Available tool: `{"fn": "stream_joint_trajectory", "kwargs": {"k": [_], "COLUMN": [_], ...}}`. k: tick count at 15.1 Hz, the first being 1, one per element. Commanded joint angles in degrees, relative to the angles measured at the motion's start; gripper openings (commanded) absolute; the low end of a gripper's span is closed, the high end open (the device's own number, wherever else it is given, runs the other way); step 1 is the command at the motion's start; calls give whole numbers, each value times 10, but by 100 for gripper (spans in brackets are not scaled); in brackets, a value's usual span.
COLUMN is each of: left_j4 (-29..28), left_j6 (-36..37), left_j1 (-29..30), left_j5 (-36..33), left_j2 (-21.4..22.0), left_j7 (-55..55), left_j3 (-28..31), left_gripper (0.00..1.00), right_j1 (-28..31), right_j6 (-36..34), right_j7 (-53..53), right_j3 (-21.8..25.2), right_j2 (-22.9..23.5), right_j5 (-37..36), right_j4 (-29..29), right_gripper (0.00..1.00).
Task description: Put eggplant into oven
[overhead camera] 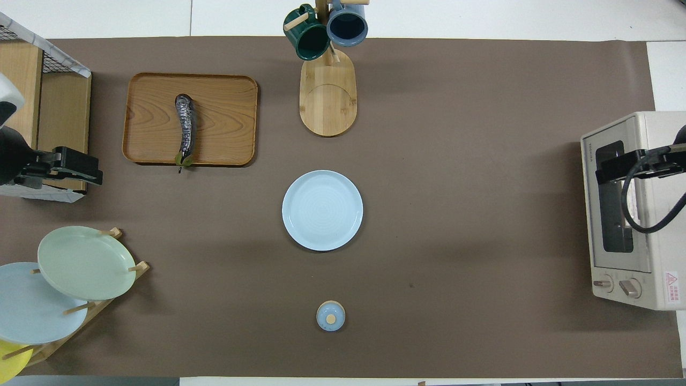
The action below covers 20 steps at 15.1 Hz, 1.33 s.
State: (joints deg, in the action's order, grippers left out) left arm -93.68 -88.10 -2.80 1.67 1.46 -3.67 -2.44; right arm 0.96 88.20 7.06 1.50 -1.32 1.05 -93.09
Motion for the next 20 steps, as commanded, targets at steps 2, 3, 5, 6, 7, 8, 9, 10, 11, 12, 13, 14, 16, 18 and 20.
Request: {"fn": "stream_joint_trajectory", "kwargs": {"k": [2, 3, 5, 6, 7, 8, 9, 10, 11, 12, 13, 14, 16, 18, 20], "left_j4": [-4, -5, -18, -28, -31, -31, -31, -32, -32, -34, -35, -40, -49, -50, -51], "left_j6": [-5, -6, -16, -27, -30, -32, -37, -44, -48, -52, -59, -72, -89, -112, -140], "left_j1": [-3, 0, 0, -1, -2, -2, -2, -2, -1, -1, -2, -5, -9, -12, -19], "left_j5": [6, 6, 6, 6, 6, 6, 6, 6, 7, 7, 7, 7, 7, 8, 8], "left_j2": [2, 2, 7, 12, 13, 13, 13, 13, 11, 7, 5, 0, -10, -34, -62], "left_j7": [-3, -4, 0, -1, -2, -2, -2, -2, 0, 1, 2, 2, 2, 2, 4], "left_j3": [2, 3, 3, 3, 2, 2, 2, 2, 2, 1, 1, 1, 0, -1, -1], "left_gripper": [100, 100, 100, 100, 100, 100, 100, 100, 100, 100, 100, 100, 100, 100, 100], "right_j1": [2, 4, 7, 5, 4, 6, 4, 4, 8, 9, 10, 11, 11, 15, 44], "right_j6": [7, 11, 14, 14, 14, 17, 23, 34, 47, 69, 92, 119, 155, 199, 213], "right_j7": [-13, -13, -14, -14, -7, -6, -6, -6, 4, 16, 17, 18, 9, 6, 7], "right_j3": [-1, -2, -2, -2, -2, -2, -2, -2, -2, 0, 2, 3, 2, 3, 2], "right_j2": [-9, -9, -9, -10, -11, -11, -12, -18, -23, -35, -46, -54, -70, -71, -59], "right_j5": [6, 8, 13, 13, 13, 13, 12, 10, 9, 9, 5, -8, -78, -101, -124], "right_j4": [-9, -8, -10, -11, -15, -17, -23, -35, -51, -78, -105, -131, -175, -209, -223], "right_gripper": [100, 100, 100, 100, 100, 100, 71, 41, 21, 0, 0, 0, 0, 0, 0]}}
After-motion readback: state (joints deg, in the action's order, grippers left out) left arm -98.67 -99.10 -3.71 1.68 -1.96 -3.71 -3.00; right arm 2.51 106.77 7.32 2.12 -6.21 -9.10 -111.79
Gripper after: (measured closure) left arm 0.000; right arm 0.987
